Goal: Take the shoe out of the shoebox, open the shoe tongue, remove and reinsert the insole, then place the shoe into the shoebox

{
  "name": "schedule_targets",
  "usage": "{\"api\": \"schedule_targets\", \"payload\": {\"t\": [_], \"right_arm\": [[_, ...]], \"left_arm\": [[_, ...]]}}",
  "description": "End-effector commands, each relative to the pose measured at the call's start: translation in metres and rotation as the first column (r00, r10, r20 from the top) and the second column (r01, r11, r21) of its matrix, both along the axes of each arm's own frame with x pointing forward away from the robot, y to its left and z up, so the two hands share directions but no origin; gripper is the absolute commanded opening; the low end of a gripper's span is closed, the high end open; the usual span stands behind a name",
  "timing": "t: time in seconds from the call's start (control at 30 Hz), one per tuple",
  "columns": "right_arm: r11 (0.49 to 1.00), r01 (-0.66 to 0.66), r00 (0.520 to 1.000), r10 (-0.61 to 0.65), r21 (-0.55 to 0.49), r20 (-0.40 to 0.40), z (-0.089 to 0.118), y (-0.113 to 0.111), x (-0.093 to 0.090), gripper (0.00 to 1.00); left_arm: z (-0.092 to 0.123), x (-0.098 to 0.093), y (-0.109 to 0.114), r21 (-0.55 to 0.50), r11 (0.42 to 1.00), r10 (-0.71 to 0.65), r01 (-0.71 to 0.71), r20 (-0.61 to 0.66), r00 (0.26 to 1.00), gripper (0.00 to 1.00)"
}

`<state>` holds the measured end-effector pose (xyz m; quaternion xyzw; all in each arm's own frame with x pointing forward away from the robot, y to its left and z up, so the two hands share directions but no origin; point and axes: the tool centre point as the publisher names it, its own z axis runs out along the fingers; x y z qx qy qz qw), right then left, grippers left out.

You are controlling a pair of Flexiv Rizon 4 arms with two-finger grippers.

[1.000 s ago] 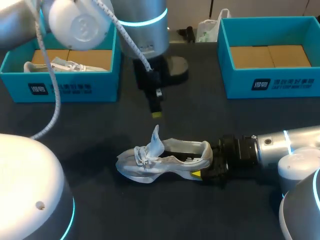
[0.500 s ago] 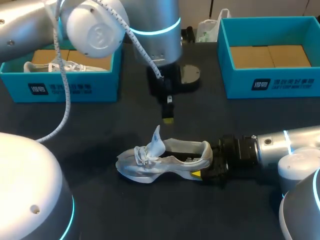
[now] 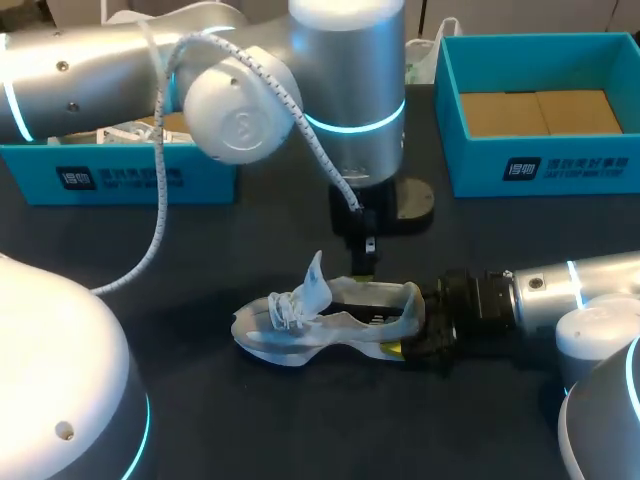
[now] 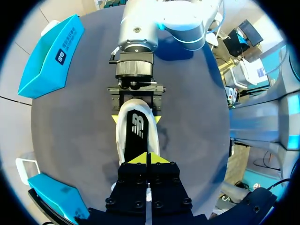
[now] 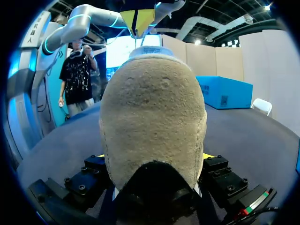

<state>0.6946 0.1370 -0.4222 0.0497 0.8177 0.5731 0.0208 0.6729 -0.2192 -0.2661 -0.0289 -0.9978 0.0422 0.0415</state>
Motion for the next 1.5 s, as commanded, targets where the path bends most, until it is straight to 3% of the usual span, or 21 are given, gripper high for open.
{"api": "schedule_targets", "payload": {"t": [0.03,0.1,0.23,0.33,0.67,0.9,1.5], "right_arm": [[1.0,0.0,1.0,0.0,-0.007,-0.002,0.0,0.002,0.0,0.0],[1.0,0.0,1.0,0.0,-0.007,-0.002,0.0,0.002,0.0,0.0],[1.0,0.0,1.0,0.0,-0.007,-0.002,0.0,0.002,0.0,0.0],[1.0,0.0,1.0,0.0,-0.007,-0.002,0.0,0.002,0.0,0.0],[1.0,0.0,1.0,0.0,-0.007,-0.002,0.0,0.002,0.0,0.0],[1.0,0.0,1.0,0.0,-0.007,-0.002,0.0,0.002,0.0,0.0],[1.0,0.0,1.0,0.0,-0.007,-0.002,0.0,0.002,0.0,0.0]], "left_arm": [[0.0,0.001,-0.002,0.005,1.0,-0.001,0.001,-0.002,1.0,0.0],[0.0,0.001,-0.002,0.005,1.0,-0.001,0.001,-0.002,1.0,0.0],[-0.029,0.004,-0.016,0.043,0.999,-0.018,0.018,0.011,1.0,0.0],[-0.038,0.0,-0.017,0.035,0.999,-0.039,0.04,-0.024,0.999,0.0],[-0.038,-0.001,-0.016,0.046,0.998,-0.036,0.037,-0.019,0.999,0.0],[-0.069,-0.004,-0.026,0.051,0.998,-0.034,0.033,0.025,0.999,0.0],[-0.094,0.004,-0.017,0.041,0.999,-0.006,0.005,0.039,0.999,0.0]]}}
